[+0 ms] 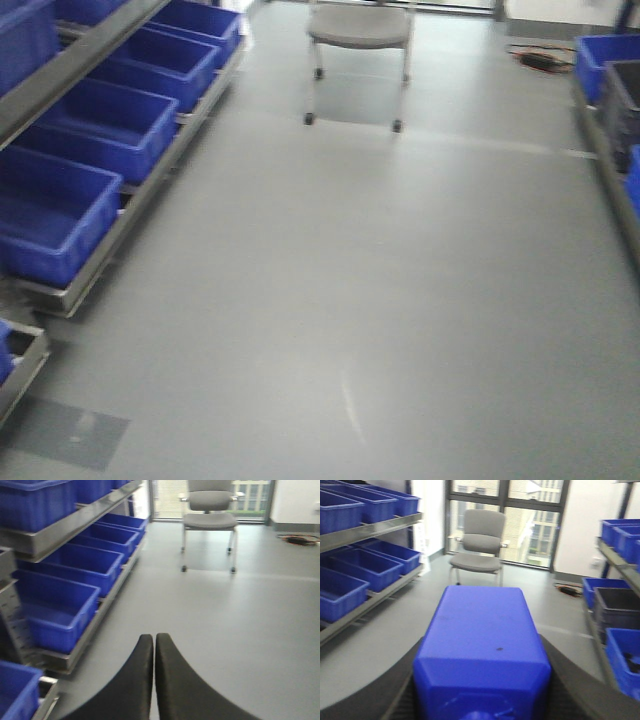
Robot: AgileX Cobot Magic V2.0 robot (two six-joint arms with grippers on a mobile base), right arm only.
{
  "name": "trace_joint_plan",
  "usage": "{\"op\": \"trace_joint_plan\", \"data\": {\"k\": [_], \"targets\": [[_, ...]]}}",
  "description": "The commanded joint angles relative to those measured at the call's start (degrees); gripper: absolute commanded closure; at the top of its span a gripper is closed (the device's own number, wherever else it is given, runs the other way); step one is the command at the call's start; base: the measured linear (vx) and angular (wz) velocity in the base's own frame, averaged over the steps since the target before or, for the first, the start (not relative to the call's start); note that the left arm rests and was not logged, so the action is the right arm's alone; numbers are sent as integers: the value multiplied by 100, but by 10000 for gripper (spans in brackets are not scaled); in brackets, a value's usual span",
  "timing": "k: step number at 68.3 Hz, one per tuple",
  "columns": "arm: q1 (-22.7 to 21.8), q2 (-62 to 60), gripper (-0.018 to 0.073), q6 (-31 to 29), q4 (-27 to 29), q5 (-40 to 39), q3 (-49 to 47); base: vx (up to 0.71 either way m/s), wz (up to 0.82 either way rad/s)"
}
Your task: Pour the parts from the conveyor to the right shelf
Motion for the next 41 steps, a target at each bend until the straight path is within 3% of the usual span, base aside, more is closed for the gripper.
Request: {"op": "trace_joint_plan", "data": {"k": [1, 41], "targets": [[-34, 68, 565, -46, 33, -460, -159, 24, 62], [-34, 68, 565, -46, 33, -460, -159, 19, 82]]}}
